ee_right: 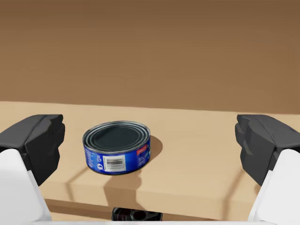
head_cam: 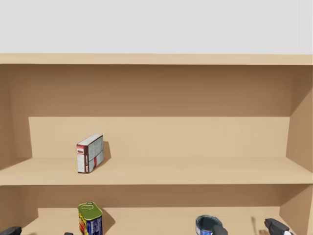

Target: Retrieve the tuna can from the shelves.

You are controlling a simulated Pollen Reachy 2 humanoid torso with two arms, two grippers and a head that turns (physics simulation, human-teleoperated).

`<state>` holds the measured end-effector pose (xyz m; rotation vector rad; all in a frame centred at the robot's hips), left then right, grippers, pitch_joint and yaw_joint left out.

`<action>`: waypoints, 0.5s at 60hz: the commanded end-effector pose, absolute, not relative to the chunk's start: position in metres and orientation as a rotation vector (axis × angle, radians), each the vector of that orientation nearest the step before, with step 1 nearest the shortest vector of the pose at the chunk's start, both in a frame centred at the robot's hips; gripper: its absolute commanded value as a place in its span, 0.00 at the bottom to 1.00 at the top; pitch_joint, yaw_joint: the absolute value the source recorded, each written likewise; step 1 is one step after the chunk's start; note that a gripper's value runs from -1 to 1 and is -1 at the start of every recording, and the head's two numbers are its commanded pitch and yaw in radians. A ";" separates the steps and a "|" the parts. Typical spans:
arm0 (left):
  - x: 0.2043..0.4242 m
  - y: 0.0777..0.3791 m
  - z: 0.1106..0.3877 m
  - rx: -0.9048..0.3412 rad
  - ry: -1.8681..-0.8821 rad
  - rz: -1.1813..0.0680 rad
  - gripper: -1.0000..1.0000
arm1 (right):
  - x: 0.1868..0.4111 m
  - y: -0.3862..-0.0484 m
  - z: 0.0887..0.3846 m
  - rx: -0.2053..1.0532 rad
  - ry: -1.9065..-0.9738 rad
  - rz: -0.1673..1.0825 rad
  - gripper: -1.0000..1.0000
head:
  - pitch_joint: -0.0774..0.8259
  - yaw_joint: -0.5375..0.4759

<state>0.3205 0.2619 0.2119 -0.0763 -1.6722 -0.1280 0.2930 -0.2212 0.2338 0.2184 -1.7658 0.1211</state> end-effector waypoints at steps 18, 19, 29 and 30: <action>0.320 0.262 0.211 -0.072 -1.669 -0.123 0.00 | 0.292 -0.220 0.233 0.228 -1.758 0.090 0.00 | 0.22 0.51; 0.320 0.262 0.211 -0.071 -1.669 -0.123 0.00 | 0.292 -0.220 0.233 0.228 -1.757 0.090 0.00 | 0.23 0.51; 0.319 0.262 0.213 -0.067 -1.675 -0.130 0.00 | 0.293 -0.219 0.232 0.220 -1.757 0.093 0.00 | 0.36 0.45; 0.319 0.262 0.213 -0.067 -1.676 -0.131 0.00 | 0.293 -0.219 0.232 0.220 -1.757 0.093 0.00 | 0.37 0.45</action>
